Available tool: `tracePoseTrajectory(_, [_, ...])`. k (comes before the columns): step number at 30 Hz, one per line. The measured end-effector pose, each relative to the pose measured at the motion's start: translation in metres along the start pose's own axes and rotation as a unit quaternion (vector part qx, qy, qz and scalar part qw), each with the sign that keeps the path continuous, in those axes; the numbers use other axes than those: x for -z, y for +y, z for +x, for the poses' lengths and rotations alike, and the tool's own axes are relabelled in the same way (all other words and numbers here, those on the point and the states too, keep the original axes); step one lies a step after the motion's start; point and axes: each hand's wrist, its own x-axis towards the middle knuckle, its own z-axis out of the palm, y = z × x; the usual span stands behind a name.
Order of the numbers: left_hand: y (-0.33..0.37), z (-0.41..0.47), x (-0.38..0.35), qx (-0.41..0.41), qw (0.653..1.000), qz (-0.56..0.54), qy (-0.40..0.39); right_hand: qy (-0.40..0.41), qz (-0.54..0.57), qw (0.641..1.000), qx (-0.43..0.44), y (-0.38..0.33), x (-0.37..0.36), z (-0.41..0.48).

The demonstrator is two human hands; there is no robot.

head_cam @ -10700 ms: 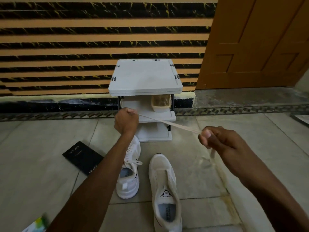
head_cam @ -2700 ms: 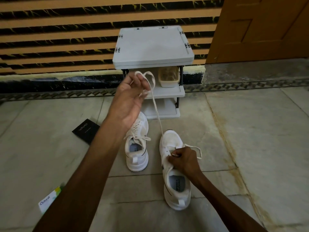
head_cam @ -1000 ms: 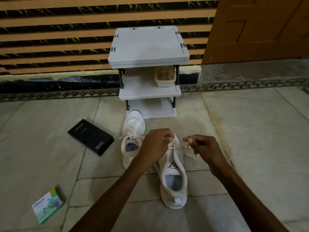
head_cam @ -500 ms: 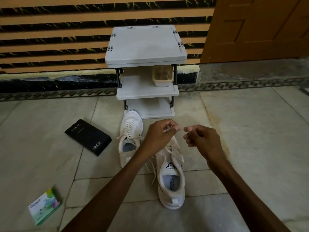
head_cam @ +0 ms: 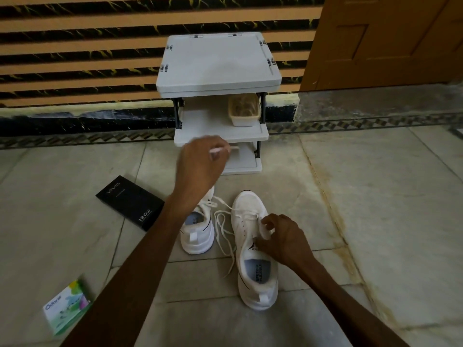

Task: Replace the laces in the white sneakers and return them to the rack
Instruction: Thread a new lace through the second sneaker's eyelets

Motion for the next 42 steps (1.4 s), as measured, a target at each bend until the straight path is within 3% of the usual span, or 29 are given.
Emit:
tracePoseTrajectory(2, [0.001, -0.011, -0.011, 0.050, 0.982, -0.092, -0.159, 0.023, -0.010, 1.000, 0.011, -0.003, -0.002, 0.002])
tracePoseTrajectory(4, [-0.004, -0.031, -0.032, 0.041, 0.954, -0.069, -0.289, 0.036, -0.010, 0.999, 0.018, -0.005, -0.004, 0.005])
tracePoseTrajectory(7, [-0.008, -0.063, -0.065, 0.048, 0.934, -0.018, -0.353, 0.048, 0.055, 0.997, 0.012, 0.000, -0.006, 0.009])
tracePoseTrajectory(10, [-0.009, -0.081, -0.088, 0.087, 0.940, -0.002, -0.329, 0.015, 0.163, 0.986, -0.033, 0.009, -0.002, 0.013])
tracePoseTrajectory(15, [-0.013, -0.091, -0.105, 0.152, 0.958, -0.052, -0.236, -0.052, 0.327, 0.938, -0.101, 0.017, 0.001, 0.016])
tracePoseTrajectory(29, [0.003, -0.108, -0.122, 0.239, 0.964, -0.095, -0.068, -0.084, 0.362, 0.922, -0.106, 0.024, 0.000, 0.021])
tracePoseTrajectory(42, [-0.005, -0.105, -0.123, 0.126, 0.984, 0.001, -0.126, -0.084, 0.373, 0.919, -0.095, 0.025, -0.001, 0.020])
